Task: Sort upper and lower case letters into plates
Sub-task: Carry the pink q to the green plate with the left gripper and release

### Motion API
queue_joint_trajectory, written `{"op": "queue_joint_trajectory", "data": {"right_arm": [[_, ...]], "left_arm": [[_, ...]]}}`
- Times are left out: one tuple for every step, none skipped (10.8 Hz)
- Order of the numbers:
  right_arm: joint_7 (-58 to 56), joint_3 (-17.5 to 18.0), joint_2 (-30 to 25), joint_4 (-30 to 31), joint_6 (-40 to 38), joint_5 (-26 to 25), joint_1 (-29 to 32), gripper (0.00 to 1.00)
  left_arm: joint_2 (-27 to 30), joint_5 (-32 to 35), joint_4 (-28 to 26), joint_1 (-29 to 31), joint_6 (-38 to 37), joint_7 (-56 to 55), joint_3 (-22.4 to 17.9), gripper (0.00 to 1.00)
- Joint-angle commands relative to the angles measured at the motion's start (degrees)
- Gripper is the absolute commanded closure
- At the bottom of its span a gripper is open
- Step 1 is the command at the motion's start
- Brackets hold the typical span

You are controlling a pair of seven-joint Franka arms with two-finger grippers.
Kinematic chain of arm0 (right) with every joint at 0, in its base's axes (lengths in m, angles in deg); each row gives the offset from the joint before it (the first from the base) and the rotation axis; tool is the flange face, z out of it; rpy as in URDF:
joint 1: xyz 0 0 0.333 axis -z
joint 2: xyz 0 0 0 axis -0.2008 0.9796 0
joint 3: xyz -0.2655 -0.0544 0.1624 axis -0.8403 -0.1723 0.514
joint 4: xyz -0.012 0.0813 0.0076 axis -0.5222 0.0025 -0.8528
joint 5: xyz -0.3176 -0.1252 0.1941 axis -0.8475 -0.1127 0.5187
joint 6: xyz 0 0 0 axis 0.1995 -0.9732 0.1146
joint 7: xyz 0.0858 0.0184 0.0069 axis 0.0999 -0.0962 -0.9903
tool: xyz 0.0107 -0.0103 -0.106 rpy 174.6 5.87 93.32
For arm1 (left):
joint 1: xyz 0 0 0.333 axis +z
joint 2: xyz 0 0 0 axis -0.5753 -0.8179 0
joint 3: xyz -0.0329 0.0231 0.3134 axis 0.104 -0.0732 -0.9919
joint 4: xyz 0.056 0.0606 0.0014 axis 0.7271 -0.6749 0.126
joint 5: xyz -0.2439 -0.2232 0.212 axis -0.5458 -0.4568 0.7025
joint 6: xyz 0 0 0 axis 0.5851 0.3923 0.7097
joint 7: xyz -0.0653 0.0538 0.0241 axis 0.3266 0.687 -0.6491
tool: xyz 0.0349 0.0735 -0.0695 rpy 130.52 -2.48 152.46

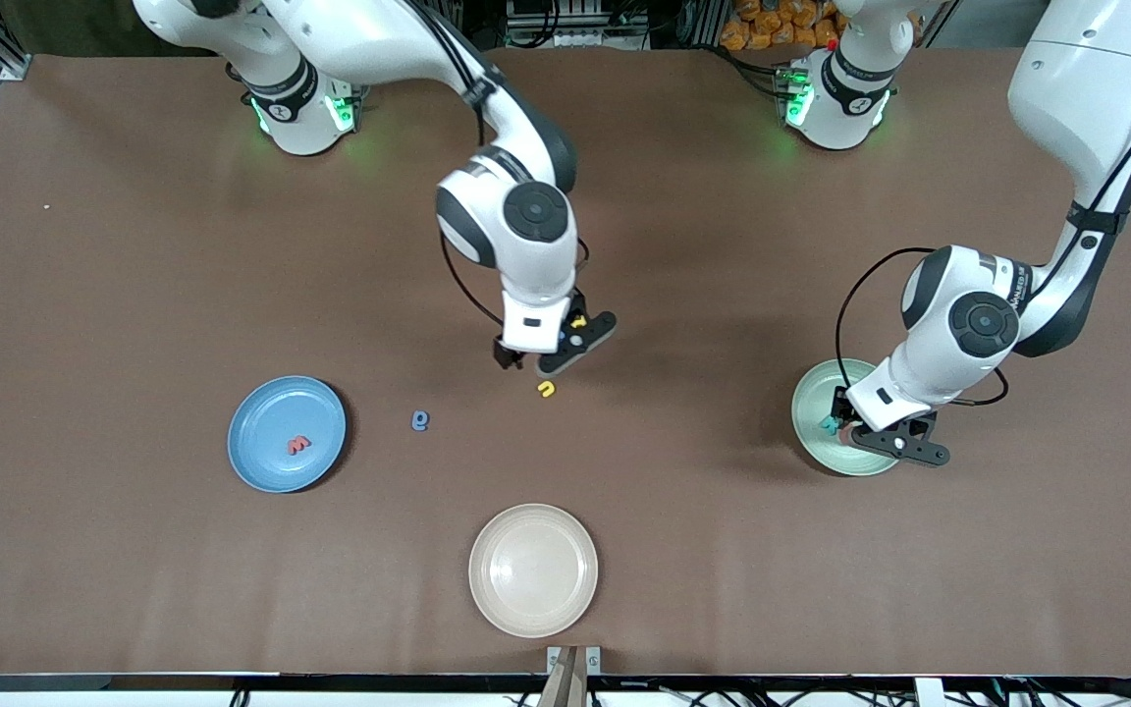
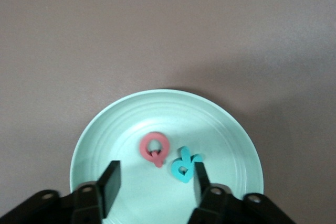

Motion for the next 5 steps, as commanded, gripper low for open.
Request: {"op": "queue_joint_trajectory", "data": {"right_arm": [[0.31, -0.06, 2.38, -3.41, 0.25, -0.24, -1.79, 0.00], [0.83, 0.03, 3.78, -4.37, 0.69, -0.24, -2.49, 0.00], [3.19, 0.03, 4.75, -4.90, 1.05, -0.32, -3.28, 0.00], [4.43, 0.03, 5.81, -5.00, 3.83, -0.24, -3.81, 0.00], [4.79, 0.03, 6.86, -4.82, 6.38, -0.24, -4.34, 0.00]], "left_arm": [[1.07, 0.61, 4.81, 0.14, -8.47, 0.77, 1.45, 0.00], [0.89, 0.61, 8.58, -0.40, -13.83, 0.77, 2.67, 0.00], [0.98, 0.17, 10.53, -0.40, -16.76, 0.68, 3.72, 0.00], [1.24, -0.53, 12.03, -0.14, -19.14, 0.68, 4.25, 0.00], [1.59, -1.06, 13.79, -0.05, -21.86, 0.77, 4.61, 0.00]]}}
